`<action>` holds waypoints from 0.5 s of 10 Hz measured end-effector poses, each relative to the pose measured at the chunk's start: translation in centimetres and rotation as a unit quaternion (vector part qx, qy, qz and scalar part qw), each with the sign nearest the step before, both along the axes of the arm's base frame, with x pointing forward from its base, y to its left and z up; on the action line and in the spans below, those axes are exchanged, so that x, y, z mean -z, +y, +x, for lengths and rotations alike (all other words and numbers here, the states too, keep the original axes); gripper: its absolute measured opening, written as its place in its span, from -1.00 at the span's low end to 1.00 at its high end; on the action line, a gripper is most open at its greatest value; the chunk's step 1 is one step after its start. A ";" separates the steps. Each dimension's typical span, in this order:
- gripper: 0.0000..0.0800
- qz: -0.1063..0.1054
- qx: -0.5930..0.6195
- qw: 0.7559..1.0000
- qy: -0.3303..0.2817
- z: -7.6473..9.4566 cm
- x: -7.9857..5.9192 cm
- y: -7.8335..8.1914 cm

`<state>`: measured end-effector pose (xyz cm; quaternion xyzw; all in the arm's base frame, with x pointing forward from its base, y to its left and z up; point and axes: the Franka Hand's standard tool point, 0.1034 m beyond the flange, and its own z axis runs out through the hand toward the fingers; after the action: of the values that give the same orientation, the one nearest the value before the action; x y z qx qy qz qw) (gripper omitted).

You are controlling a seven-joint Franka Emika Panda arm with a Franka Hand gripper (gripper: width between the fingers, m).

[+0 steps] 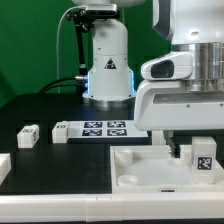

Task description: Assemble one leg

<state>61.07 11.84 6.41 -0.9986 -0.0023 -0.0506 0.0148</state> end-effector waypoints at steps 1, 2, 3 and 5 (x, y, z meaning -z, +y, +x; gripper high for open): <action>0.62 -0.001 -0.005 1.000 0.000 0.0 0.0 0.0; 0.38 -0.001 -0.004 1.000 0.000 0.0 0.0 0.0; 0.01 -0.001 0.001 1.000 0.000 0.0 0.0 0.0; -0.28 0.001 0.014 1.000 0.000 0.0 0.0 0.0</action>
Offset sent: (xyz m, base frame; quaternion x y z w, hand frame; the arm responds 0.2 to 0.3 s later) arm 0.0000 0.0000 0.0000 0.0000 0.0000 0.0899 0.9960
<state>61.07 11.81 6.40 -0.9986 0.0117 -0.0504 0.0147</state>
